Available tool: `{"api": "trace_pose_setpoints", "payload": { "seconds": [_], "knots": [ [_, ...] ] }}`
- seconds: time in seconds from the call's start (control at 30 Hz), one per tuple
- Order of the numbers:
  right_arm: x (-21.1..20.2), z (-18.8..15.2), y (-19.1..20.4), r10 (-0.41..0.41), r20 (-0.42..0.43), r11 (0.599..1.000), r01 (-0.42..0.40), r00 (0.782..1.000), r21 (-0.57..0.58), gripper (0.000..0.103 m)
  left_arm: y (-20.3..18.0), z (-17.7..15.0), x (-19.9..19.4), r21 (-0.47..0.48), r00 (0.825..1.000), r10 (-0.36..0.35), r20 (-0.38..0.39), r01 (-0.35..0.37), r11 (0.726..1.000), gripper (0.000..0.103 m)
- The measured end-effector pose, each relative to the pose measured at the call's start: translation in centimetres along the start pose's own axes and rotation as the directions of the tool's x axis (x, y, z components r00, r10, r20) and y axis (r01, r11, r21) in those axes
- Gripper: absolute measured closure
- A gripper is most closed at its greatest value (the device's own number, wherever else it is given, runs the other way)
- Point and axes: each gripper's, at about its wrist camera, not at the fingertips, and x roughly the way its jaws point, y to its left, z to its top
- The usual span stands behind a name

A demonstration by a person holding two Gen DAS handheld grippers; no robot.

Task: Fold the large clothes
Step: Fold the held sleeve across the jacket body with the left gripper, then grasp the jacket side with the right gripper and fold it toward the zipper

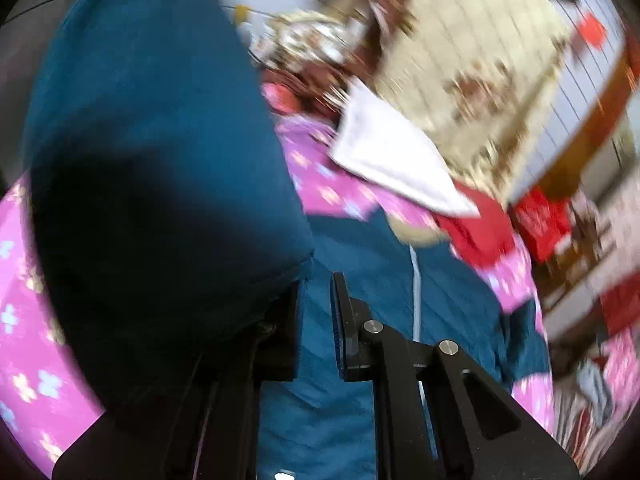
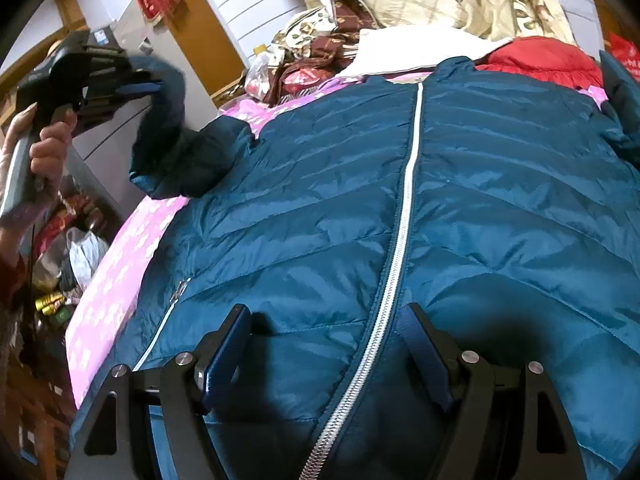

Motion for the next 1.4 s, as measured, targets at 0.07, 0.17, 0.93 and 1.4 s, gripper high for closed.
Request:
{"api": "trace_pose_setpoints", "payload": {
  "seconds": [0.07, 0.17, 0.93, 1.4],
  "knots": [
    [-0.1, 0.1, -0.3, 0.009, 0.008, 1.000, -0.009, 1.000, 0.019, 0.028, -2.2, -1.5, 1.7, 0.044, 0.999, -0.010, -0.039, 0.012, 0.999, 0.092],
    [-0.2, 0.1, -0.8, 0.022, 0.017, 0.999, -0.023, 1.000, 0.044, 0.028, -3.5, -4.1, 4.2, 0.087, 0.993, -0.012, -0.119, 0.022, 0.996, 0.091],
    [-1.8, 5.6, 5.3, -0.125, 0.005, 0.990, 0.125, 0.992, -0.058, 0.028, 5.1, -19.6, -3.7, 0.072, 0.953, 0.285, 0.100, -0.292, 0.954, 0.047],
    [16.1, 18.4, 3.0, -0.030, -0.150, 0.954, 0.074, 0.988, 0.291, 0.028, 6.4, -19.3, -3.4, 0.029, 0.980, 0.190, 0.051, -0.192, 0.981, 0.047]
  ]
}}
